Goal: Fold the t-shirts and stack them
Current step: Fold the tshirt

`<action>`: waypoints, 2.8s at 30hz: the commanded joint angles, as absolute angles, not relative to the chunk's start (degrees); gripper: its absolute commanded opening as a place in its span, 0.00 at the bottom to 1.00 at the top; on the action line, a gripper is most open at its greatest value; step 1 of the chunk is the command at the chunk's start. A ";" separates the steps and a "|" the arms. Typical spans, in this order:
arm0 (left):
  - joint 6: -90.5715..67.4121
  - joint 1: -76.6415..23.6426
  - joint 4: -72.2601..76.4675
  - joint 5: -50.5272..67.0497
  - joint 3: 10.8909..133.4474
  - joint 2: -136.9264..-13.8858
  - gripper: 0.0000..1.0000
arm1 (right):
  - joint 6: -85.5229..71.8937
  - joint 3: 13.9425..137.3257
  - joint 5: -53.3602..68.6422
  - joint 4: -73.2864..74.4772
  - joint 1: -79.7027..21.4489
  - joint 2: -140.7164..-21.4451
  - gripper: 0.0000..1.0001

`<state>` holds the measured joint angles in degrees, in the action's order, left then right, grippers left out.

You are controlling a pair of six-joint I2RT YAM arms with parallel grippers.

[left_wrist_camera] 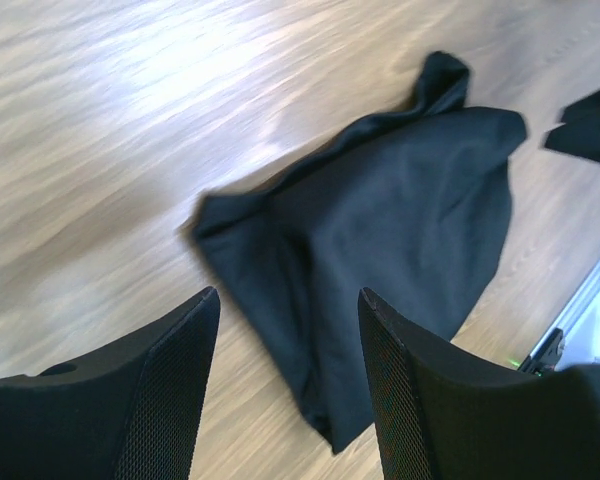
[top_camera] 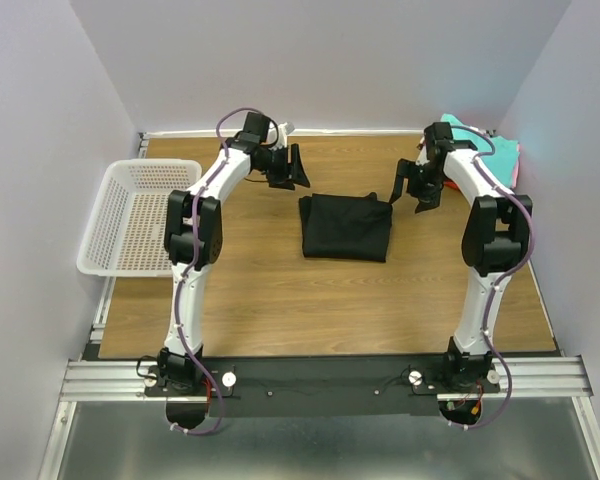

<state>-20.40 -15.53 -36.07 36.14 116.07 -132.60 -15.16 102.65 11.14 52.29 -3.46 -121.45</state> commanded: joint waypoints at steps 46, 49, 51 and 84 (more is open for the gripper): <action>-23.38 -18.81 -27.07 37.36 112.76 -130.52 0.00 | -14.41 102.56 28.12 44.03 -3.69 -120.50 0.00; -23.03 -18.46 -27.77 35.95 111.98 -128.85 0.00 | -14.50 103.88 29.09 44.03 -3.78 -120.94 0.00; -23.20 -18.11 -27.77 35.42 110.48 -127.27 0.00 | -14.41 104.85 29.44 44.03 -3.87 -121.73 0.00; -25.67 -13.19 -30.06 25.32 98.27 -119.45 0.00 | -14.94 123.83 32.51 44.12 -9.23 -138.16 0.02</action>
